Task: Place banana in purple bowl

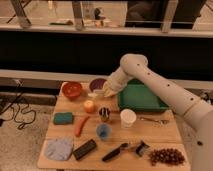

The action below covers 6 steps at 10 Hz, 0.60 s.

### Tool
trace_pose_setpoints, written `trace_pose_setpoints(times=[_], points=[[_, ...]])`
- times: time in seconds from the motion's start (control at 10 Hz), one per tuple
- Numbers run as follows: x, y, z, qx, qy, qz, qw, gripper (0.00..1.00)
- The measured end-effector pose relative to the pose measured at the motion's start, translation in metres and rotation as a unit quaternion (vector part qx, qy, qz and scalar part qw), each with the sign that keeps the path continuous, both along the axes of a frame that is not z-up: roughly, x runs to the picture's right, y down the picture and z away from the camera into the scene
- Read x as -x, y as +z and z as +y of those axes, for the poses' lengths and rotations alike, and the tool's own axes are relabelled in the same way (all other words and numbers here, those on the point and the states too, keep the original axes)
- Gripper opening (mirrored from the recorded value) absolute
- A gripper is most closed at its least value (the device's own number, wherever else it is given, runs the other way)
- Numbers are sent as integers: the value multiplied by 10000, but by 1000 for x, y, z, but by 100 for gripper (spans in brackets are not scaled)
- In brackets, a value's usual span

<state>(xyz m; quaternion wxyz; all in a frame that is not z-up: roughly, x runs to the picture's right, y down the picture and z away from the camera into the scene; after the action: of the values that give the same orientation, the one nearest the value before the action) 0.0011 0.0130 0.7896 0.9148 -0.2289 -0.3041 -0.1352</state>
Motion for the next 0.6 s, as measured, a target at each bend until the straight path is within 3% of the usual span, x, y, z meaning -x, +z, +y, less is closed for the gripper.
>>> trace_pose_setpoints(times=[0.4,0.6], points=[[1,23,-12,-91,-52,-125,9999,20],[4,32,-14,-193,-119,-409,9989,20]])
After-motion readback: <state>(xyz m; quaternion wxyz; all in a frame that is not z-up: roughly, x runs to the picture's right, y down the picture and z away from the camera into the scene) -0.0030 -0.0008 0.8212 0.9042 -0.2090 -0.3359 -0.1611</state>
